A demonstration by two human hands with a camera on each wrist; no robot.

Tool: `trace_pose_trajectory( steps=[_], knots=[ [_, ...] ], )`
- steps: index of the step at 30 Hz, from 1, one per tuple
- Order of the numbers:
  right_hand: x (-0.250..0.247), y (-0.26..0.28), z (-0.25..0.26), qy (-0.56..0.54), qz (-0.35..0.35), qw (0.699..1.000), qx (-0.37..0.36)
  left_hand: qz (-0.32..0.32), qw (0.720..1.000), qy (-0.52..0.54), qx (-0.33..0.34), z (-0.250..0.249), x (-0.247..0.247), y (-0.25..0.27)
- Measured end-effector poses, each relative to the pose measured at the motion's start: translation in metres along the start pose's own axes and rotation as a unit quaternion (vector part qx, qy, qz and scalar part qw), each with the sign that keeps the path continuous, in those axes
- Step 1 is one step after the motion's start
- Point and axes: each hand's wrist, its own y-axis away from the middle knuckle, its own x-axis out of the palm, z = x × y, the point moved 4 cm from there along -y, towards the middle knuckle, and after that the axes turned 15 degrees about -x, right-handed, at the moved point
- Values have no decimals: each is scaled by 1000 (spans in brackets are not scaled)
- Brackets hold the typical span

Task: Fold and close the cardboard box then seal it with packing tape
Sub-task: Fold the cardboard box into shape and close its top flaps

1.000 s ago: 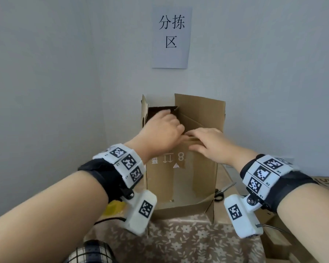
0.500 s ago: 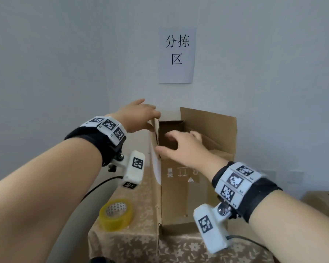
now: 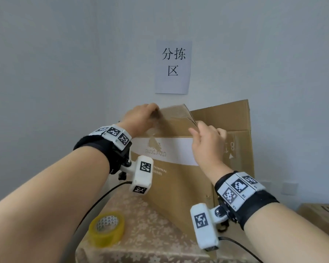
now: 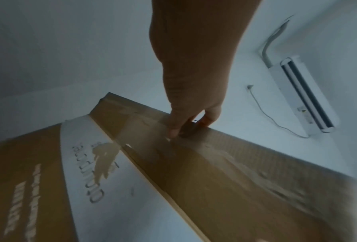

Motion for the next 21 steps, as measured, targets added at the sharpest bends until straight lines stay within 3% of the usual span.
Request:
trace_pose_trajectory(
  steps=[3,7,9,12,15,17,19,21],
  knots=[
    [-9,13,-20,18,-49,998,-37,21,999,-12,-41,21,29,-15],
    [-20,21,-57,14,-80,995,-59,-6,997,-12,-79,32,53,-30],
    [-17,23,-83,24,-82,996,-13,-31,998,-15,-60,26,62,-32],
    [-6,28,-126,45,-71,987,133,-78,997,-16,-8,2,73,-34],
    [-4,29,-154,73,-38,957,278,-84,996,-18,6,-26,87,-39],
    [0,28,-161,32,-9,940,341,-82,996,-23,9,-44,100,-41],
    [6,29,-163,2,9,940,340,-80,996,-27,11,-62,114,-43],
    [13,29,-159,76,56,961,262,-82,996,-25,13,-74,128,-46]
  ],
)
